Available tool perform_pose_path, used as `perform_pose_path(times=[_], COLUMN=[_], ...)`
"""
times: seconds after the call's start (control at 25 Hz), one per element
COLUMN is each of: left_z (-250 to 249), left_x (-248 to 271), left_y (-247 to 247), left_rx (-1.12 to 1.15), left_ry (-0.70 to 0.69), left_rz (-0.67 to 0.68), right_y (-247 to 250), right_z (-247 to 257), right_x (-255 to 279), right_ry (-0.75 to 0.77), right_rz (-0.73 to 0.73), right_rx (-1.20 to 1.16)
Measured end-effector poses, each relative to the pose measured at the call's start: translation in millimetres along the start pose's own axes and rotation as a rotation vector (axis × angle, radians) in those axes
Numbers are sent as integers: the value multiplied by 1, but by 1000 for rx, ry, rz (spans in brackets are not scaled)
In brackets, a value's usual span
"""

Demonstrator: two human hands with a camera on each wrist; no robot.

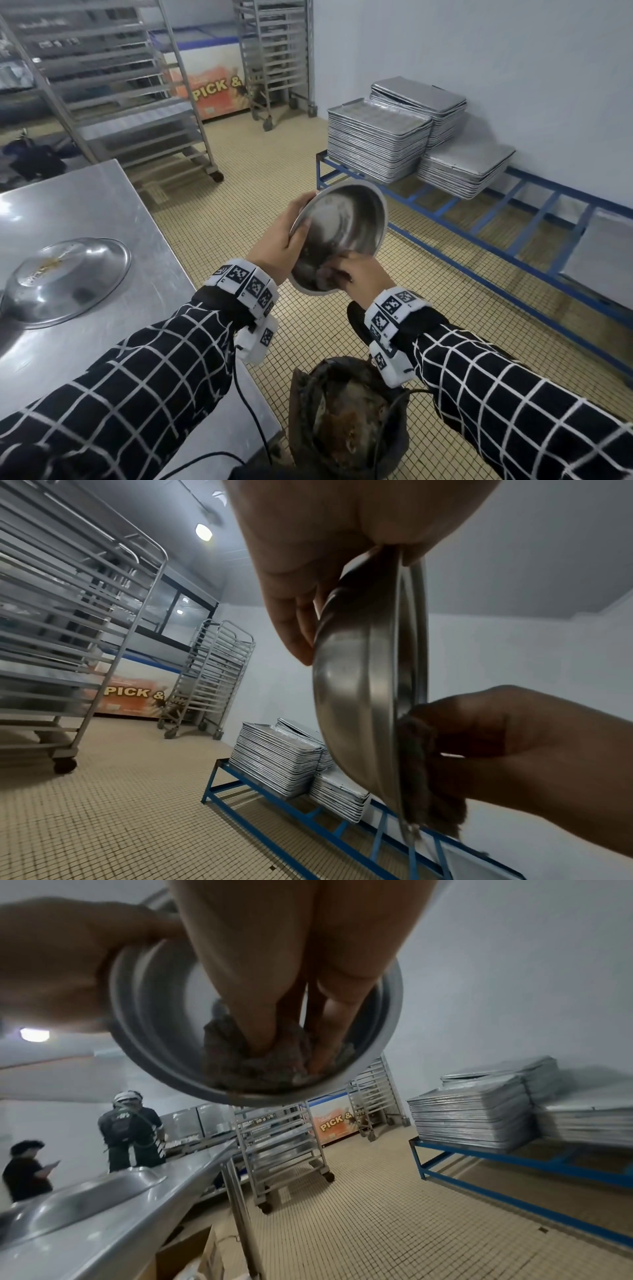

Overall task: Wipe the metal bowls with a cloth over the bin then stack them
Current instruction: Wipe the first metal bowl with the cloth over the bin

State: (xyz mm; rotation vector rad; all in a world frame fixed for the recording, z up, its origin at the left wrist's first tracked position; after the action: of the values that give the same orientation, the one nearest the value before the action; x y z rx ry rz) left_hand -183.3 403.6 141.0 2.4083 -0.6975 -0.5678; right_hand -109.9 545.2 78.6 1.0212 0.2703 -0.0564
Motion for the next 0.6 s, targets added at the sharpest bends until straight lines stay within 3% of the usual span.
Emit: perform_pose_path(times=[0.08, 0.16, 0.24, 0.36, 0.44, 0.52, 0.6], left_z=[6, 11, 17, 18, 11, 0, -7], left_x=[0, 2, 3, 5, 8, 11, 12], left_y=[1, 1, 2, 1, -1, -4, -4], left_rx=[-1, -4, 30, 123, 197, 235, 248], left_ry=[25, 56, 68, 81, 101, 95, 69], left_rz=[-6, -18, -54, -65, -35, 11, 44], right_y=[0, 6, 18, 38, 42, 41, 33], right_z=[-1, -2, -1, 7, 14, 24, 38], right_x=[5, 12, 16, 10, -2, -14, -20], right_ry=[16, -26, -160, -384, -454, -423, -276], right_rz=[98, 72, -150, -571, -688, -644, -504], right_rx=[76, 143, 100, -218, -422, -502, -387])
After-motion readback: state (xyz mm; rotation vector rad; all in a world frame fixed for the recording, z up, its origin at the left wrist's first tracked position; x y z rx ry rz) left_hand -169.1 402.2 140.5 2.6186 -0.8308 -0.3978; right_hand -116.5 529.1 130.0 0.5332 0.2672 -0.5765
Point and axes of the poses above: each hand's wrist, its own x-axis away from the middle knuckle, its own y-axis out of the back of the hand, z = x × y, the point moved 4 cm from there along -x, towards the middle knuckle, and after that the axes turned 7 degrees about y, right-handed, at the moved point
